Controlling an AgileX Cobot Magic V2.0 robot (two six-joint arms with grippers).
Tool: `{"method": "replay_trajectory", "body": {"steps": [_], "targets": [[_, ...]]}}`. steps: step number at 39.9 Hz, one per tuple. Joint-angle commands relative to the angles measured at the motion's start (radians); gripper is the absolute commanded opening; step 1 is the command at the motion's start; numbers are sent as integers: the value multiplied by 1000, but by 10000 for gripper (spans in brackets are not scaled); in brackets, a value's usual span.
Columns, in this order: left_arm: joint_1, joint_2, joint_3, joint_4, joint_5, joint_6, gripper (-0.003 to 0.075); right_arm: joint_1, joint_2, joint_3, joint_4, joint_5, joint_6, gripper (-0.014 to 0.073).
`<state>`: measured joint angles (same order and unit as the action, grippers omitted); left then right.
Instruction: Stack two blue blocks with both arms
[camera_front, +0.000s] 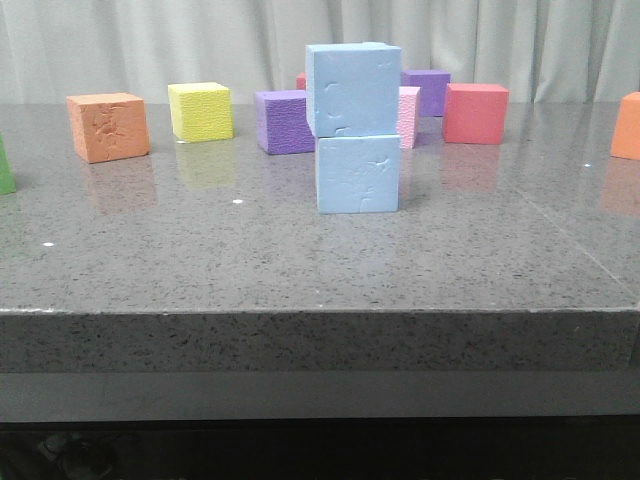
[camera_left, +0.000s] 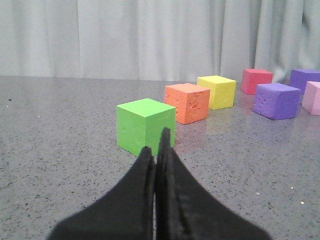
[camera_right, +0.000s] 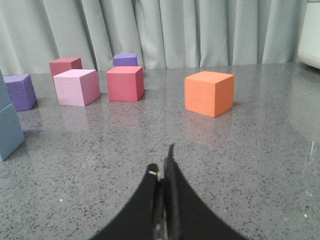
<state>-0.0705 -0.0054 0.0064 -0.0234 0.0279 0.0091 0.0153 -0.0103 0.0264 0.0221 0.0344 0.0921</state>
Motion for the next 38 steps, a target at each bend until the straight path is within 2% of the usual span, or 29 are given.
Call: {"method": "replay_trajectory", "body": {"steps": [1,38], "targets": [[0,-22,37,-8,-82,-9,-18,-7,-19,0,3,-93,-3,-69],[0,-22,37,-8,-82,-9,-18,-17,-19,0,3,-90,-3,-69]]}}
